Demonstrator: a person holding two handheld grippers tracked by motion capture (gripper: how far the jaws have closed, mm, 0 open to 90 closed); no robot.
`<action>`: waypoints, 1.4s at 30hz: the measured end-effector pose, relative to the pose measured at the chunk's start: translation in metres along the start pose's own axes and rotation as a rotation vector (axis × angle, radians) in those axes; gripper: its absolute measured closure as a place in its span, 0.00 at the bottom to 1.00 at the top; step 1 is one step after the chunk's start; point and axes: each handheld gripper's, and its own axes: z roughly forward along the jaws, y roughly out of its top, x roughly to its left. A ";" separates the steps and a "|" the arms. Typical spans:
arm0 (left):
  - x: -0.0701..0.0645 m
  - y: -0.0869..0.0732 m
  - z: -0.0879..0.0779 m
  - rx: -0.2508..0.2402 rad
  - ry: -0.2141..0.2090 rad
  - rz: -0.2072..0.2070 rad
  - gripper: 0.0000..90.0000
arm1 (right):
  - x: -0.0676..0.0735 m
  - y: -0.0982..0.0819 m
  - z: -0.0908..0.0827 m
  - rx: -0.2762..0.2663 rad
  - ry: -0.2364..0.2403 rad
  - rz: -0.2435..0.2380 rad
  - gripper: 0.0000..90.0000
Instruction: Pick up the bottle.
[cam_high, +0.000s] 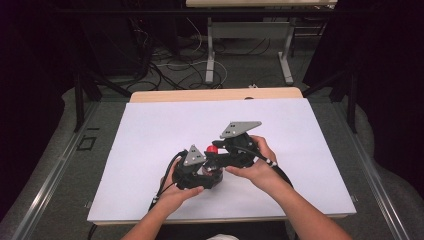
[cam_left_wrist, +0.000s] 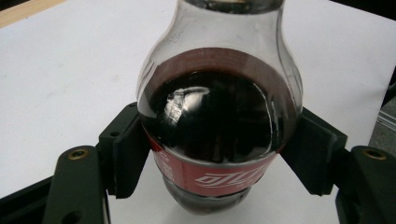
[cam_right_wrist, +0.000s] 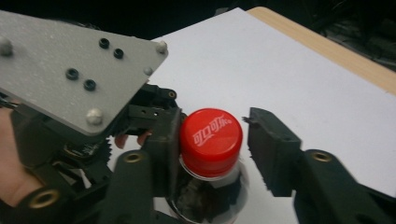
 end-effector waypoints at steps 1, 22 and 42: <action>0.000 0.000 0.000 -0.004 -0.003 -0.004 0.34 | 0.000 0.000 0.000 -0.001 0.008 0.006 0.68; 0.001 0.000 -0.002 -0.008 0.000 -0.004 0.33 | -0.024 0.004 -0.006 -0.013 0.189 -0.160 0.50; 0.000 0.000 -0.001 -0.009 0.003 -0.008 0.34 | 0.005 -0.003 0.001 -0.036 0.013 -0.047 0.62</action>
